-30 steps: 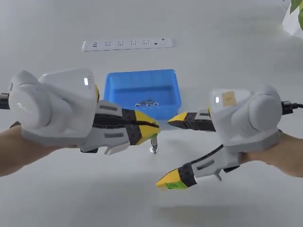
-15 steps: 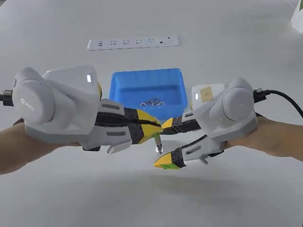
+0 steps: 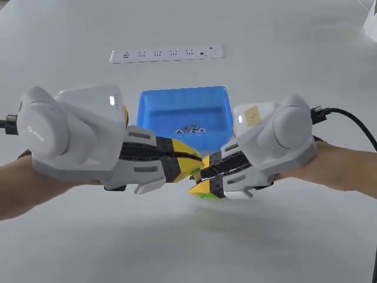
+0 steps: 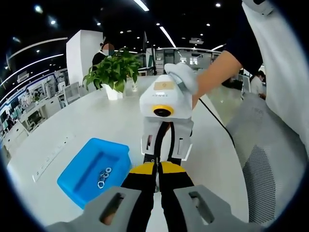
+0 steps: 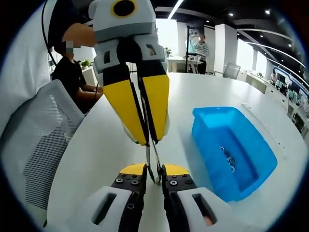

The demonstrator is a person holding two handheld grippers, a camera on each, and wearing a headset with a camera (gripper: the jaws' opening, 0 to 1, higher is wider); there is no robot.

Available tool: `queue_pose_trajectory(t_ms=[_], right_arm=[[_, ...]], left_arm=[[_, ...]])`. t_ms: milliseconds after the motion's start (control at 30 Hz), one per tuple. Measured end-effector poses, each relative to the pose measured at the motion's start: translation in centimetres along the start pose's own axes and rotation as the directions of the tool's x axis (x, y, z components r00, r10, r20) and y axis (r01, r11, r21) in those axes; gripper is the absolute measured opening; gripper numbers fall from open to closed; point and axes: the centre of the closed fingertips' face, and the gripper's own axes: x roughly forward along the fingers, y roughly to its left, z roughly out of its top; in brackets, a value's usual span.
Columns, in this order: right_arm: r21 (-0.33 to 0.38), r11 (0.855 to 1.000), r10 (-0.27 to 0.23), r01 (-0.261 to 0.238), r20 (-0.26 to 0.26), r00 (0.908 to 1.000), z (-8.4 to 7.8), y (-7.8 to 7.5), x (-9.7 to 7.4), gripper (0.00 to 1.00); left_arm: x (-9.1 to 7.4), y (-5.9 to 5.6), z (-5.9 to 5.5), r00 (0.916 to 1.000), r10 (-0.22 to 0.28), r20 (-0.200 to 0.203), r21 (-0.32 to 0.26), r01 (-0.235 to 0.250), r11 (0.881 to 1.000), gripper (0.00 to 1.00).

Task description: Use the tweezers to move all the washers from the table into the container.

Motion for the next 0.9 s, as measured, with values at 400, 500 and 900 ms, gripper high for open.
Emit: queue_pose_trajectory(t_ms=[400,500,900], right_arm=[[-0.024,1.0,-0.011,0.011,-0.006,0.9999,-0.17,0.06,-0.18,0.11],[-0.032,0.999,-0.026,0.026,-0.006,0.9996,-0.19,0.05,-0.24,0.11],[-0.004,0.999,-0.039,0.039,0.019,0.9991,0.38,-0.12,-0.56,0.1]], left_arm=[[0.53,-0.24,0.17,0.9997,0.01,-0.024,0.059,-0.009,0.998,0.06],[0.62,-0.23,0.21,0.9995,0.014,-0.027,0.054,-0.013,0.998,0.06],[0.1,-0.08,-0.11,0.999,0.022,-0.04,-0.005,-0.022,1.0,0.13]])
